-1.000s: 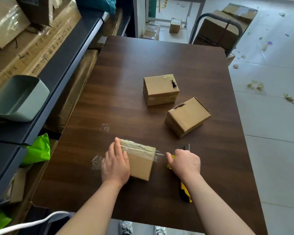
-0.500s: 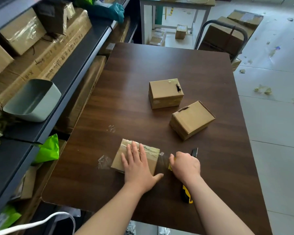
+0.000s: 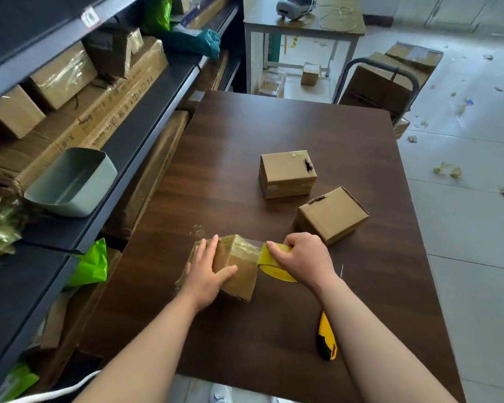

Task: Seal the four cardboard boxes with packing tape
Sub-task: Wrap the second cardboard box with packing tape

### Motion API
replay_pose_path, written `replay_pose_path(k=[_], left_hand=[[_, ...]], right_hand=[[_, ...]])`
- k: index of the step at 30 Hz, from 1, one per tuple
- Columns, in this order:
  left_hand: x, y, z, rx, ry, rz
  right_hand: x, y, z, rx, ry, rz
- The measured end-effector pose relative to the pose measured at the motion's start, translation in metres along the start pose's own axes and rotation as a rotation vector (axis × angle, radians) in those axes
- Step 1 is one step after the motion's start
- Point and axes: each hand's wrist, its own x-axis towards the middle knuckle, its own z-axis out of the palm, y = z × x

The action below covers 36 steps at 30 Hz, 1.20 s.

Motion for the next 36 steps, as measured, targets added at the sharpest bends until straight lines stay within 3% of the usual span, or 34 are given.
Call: replay_pose_path(k=[12, 24, 28, 32, 36], left_hand=[[0.002, -0.018, -0.027, -0.304, -0.061, -0.06], [0.003, -0.032, -0.05, -0.48, -0.125, -0.074], [-0.001, -0.028, -0.064, -0.239, -0.106, -0.045], [-0.007, 0.002, -0.063, 0.337, 0.201, -0.018], [-0.01, 0.019, -0.039, 0.533, 0.202, -0.086]], right_hand=[[0.015, 0.005, 0.042, 0.076, -0.018, 0.049], [0.03, -0.014, 0.077, 0.271, -0.163, 0.104], [0.034, -0.019, 0.08, 0.319, -0.17, 0.15], [0.036, -0.034, 0.081, 0.295, -0.147, 0.138], [0.033, -0.051, 0.082, 0.268, -0.117, 0.114]])
